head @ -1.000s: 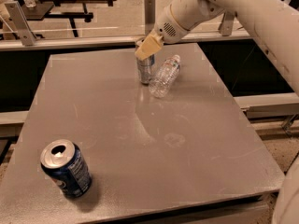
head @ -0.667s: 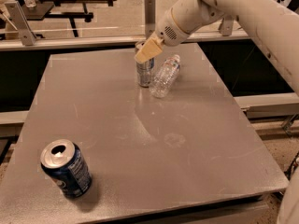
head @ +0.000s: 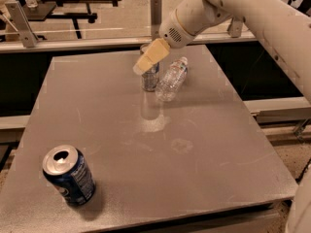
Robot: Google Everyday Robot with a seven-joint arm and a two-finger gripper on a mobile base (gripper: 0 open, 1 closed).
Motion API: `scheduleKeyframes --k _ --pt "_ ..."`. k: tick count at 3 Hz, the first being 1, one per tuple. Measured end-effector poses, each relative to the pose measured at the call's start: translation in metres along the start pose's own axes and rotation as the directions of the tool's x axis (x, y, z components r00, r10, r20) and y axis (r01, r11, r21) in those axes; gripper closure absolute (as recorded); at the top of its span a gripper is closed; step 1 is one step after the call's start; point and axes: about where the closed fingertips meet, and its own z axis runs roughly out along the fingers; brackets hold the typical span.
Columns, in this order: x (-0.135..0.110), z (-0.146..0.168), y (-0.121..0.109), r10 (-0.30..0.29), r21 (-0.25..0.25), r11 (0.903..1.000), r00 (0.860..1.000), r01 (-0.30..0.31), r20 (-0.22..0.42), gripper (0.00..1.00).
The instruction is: Move redbull can near water bottle
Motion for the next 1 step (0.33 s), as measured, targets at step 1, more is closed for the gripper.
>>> scheduleKeyframes --k 1 --pt "0.0000 0.0000 0.0000 0.000 0.000 1.0000 1.000 0.000 0.000 0.00"
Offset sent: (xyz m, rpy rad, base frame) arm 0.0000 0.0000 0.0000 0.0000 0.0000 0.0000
